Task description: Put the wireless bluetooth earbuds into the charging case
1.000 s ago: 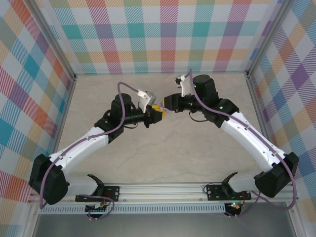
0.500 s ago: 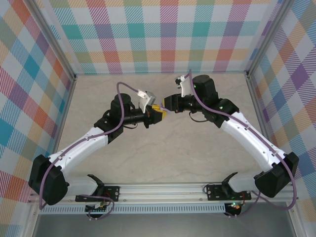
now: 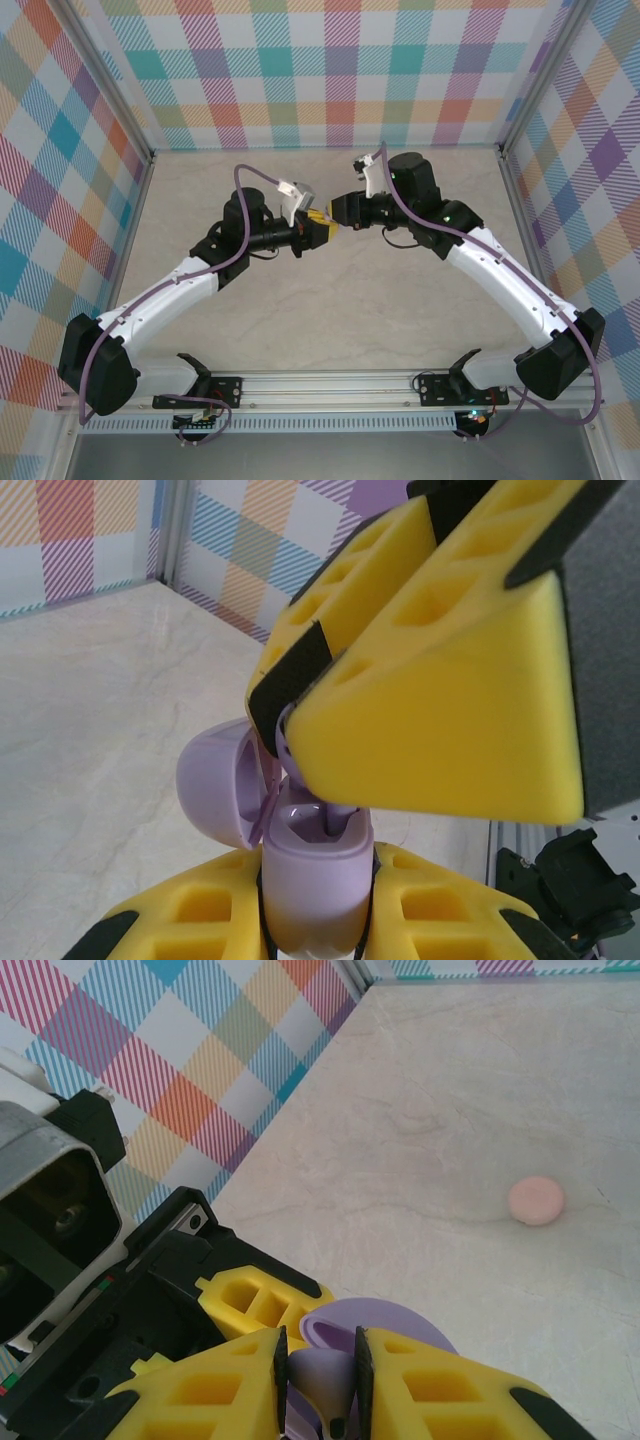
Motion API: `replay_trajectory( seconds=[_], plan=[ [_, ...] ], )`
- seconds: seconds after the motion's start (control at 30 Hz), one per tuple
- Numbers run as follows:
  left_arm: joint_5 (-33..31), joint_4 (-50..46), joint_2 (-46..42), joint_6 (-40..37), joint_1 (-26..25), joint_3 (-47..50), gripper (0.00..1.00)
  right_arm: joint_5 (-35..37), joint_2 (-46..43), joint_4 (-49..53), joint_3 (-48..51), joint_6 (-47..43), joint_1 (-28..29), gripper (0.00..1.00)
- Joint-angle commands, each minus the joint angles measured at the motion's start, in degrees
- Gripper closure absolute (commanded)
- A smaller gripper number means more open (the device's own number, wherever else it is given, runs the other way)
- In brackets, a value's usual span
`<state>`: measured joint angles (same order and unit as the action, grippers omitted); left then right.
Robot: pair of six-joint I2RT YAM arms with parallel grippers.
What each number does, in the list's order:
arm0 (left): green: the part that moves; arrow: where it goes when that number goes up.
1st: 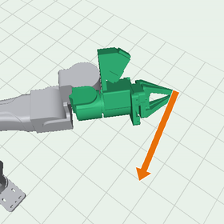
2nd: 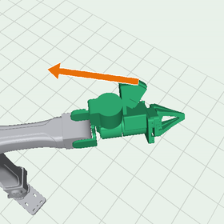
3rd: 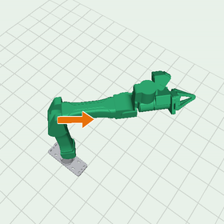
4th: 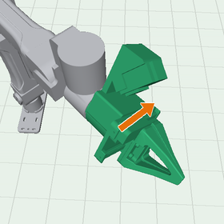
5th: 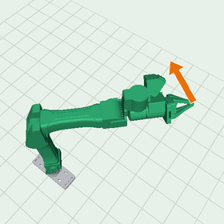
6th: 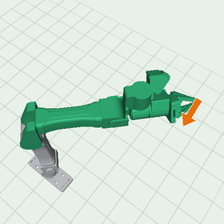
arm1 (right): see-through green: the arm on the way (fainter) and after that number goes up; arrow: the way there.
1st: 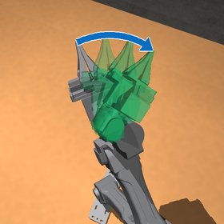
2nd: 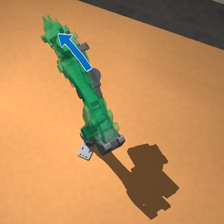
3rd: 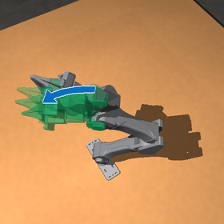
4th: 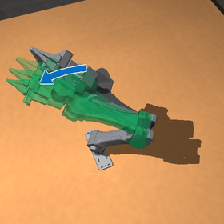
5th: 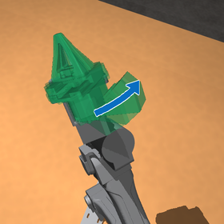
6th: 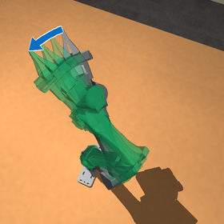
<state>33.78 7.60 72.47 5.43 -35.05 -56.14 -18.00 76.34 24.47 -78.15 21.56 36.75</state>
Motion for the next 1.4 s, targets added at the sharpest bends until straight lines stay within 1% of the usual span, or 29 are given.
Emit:
replay_trajectory(
  seconds=[0.0, 0.23, 0.47, 0.6, 0.63, 0.7, 0.77, 0.93, 1.0, 1.17, 1.3, 1.37],
  plan=[
    [-0.62, 1.19, -0.92, 1.48, -0.38, -2.22, 1.00, -0.36, 0.19, -0.15, -0.64, -1.09, 0.34, 0.75],
    [-0.63, 2.31, -0.74, 2.30, -0.38, -2.49, 1.00, -1.07, 0.66, 1.56, -1.39, -1.76, 0.51, 0.74],
    [-0.34, 2.33, -0.64, 2.11, -0.40, -2.68, 1.00, -0.79, 0.83, 3.86, -3.04, -2.88, 0.60, 0.63],
    [-0.07, 2.18, -0.73, 2.00, -0.37, -2.62, 1.00, -0.30, 0.17, 4.35, -3.61, -3.37, 0.65, 0.61],
    [-0.11, 2.24, -0.88, 1.95, -0.41, -2.42, 1.00, 0.20, -0.39, 4.23, -3.59, -3.37, 0.65, 0.58],
    [-0.25, 2.42, -1.30, 1.96, -0.37, -1.98, 1.00, 1.79, -1.75, 4.09, -3.52, -3.40, 0.65, 0.54],
    [-0.13, 2.38, -1.75, 1.95, -0.29, -1.48, 1.00, 5.39, -3.42, 4.03, -3.10, -2.99, 0.60, 0.49],
    [1.70, 1.83, -3.45, 2.26, 0.54, -0.78, 1.00, 18.33, -7.19, 5.70, -0.66, -0.66, 0.22, 0.44],
    [1.98, 1.64, -4.89, 2.63, 1.02, -0.56, 1.00, 20.65, -7.61, 7.31, 0.05, 0.33, -1.30, 0.44],
    [2.09, -2.16, -8.84, 2.42, 1.84, -1.70, 1.00, 17.03, -5.15, 9.88, 2.40, 1.34, -7.98, 0.43],
    [3.81, -5.58, -10.22, 1.42, 1.91, -2.98, 1.00, 12.04, -2.95, 8.56, 4.27, -0.68, -9.71, 0.43],
    [6.59, -5.69, -10.09, 1.25, 1.92, -3.19, 1.00, 8.89, -1.57, 7.92, 4.21, -1.06, -10.52, 0.44]
  ],
)
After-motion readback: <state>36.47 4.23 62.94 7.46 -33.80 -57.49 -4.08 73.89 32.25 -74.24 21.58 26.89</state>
